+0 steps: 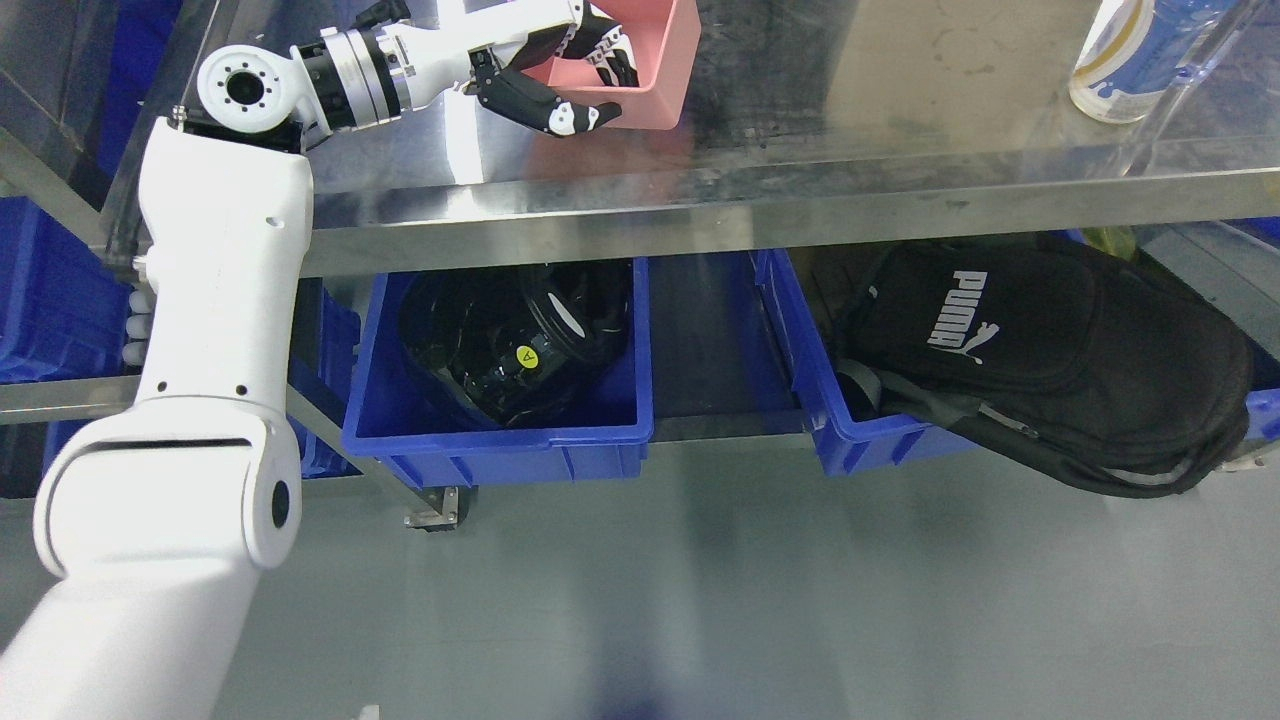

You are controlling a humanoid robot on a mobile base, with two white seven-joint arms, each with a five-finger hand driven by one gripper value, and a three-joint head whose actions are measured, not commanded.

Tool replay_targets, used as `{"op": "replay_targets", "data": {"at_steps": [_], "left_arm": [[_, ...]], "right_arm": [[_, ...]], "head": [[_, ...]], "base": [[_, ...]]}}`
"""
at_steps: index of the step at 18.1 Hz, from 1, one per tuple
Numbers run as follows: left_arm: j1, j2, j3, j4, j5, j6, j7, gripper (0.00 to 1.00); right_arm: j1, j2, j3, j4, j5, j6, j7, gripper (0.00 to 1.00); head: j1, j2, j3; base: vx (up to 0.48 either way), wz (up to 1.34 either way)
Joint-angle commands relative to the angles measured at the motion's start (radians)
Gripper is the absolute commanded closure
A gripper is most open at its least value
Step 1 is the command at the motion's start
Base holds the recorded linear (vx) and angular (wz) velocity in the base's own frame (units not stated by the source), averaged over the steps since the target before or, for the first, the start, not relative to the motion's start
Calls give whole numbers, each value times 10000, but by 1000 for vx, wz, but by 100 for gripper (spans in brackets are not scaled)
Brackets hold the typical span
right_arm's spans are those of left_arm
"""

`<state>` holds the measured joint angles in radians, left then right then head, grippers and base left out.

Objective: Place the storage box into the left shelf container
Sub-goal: 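Close the left hand fingers around the pink box's rim, then lift the pink box off the table with the left hand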

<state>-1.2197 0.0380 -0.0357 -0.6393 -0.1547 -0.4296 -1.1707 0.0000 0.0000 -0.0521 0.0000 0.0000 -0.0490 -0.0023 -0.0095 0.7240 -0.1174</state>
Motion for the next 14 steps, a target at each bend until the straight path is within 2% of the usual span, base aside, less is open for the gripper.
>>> {"op": "replay_targets", "data": {"at_steps": [1, 5, 8, 9, 14], "left_arm": [[492, -206, 1552, -586, 1837, -45, 126, 100], [523, -206, 2427, -1061, 2955, 47, 187, 100], [615, -206, 2383, -1674, 4917, 78, 416, 100], [798, -206, 2382, -2010, 5074, 78, 615, 100], [2649, -206, 2092, -5334, 6302, 245, 2712, 99]], "right_arm": [[-46, -175, 0, -174, -215, 0, -7, 0], [-31, -175, 0, -174, -215, -16, 8, 0], [-30, -175, 0, -174, -215, 0, -7, 0], [-30, -175, 0, -174, -215, 0, -7, 0], [-46, -175, -16, -174, -215, -1, 8, 0]], "head": [[0, 0, 0], [0, 0, 0], [0, 0, 0], [0, 0, 0], [0, 0, 0]], "base": [[7, -59], [3, -69], [-2, -12], [-4, 14], [0, 0]]}}
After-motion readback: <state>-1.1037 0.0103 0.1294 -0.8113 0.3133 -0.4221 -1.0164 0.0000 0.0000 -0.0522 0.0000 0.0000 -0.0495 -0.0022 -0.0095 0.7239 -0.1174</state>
